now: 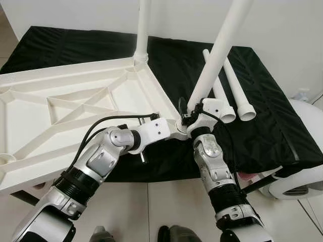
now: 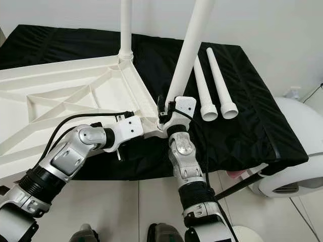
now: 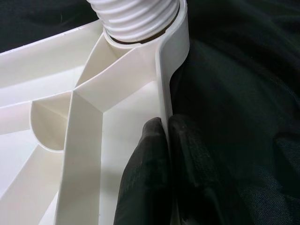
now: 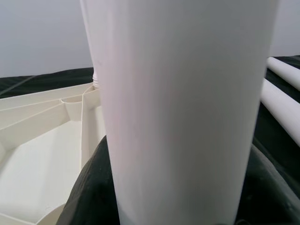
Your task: Building children table
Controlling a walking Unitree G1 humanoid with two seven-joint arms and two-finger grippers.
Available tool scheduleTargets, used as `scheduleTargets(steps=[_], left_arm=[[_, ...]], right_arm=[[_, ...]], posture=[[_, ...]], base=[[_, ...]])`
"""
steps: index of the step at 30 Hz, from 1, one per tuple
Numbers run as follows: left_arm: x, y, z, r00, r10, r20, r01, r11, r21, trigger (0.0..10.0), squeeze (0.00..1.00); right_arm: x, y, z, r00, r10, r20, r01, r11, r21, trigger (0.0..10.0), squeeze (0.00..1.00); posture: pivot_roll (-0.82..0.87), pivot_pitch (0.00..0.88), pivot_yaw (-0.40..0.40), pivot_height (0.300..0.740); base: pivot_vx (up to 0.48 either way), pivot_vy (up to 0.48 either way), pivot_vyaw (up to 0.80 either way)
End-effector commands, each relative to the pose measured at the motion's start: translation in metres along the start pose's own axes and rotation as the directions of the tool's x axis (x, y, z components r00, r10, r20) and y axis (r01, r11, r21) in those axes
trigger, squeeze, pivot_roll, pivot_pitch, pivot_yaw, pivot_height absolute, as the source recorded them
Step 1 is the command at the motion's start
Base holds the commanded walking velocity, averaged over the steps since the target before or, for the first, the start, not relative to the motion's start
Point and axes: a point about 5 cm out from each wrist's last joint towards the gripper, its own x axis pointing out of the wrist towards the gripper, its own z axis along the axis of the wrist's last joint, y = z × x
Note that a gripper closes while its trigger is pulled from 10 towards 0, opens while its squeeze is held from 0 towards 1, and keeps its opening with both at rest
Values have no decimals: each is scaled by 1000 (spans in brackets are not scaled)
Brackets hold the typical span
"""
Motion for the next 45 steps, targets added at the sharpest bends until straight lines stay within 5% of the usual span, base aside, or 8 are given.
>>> scheduleTargets(steps=[1,21,31,45], left_arm=[[-5,-2,-12,998,-4,-55,3,1000,-11,10000,0],[-3,-4,-11,999,-7,-50,6,1000,-9,10000,0],[-2,-5,-10,999,-5,-48,5,1000,-6,10000,0],[-2,-4,-10,999,-3,-46,3,1000,-10,10000,0]], right_arm=[[-20,-44,-41,959,-198,-201,184,979,-89,10000,0],[-45,-46,-54,969,-100,-226,87,994,-68,10000,0],[-51,-30,-41,983,111,-148,-101,992,75,10000,0],[-31,-61,-43,962,91,-256,-106,993,-46,10000,0]], posture=[[68,106,-90,740],[60,92,-92,740],[57,93,-97,740],[51,99,-92,740]], base=[[0,0,0],[0,0,0],[0,0,0],[0,0,0]])
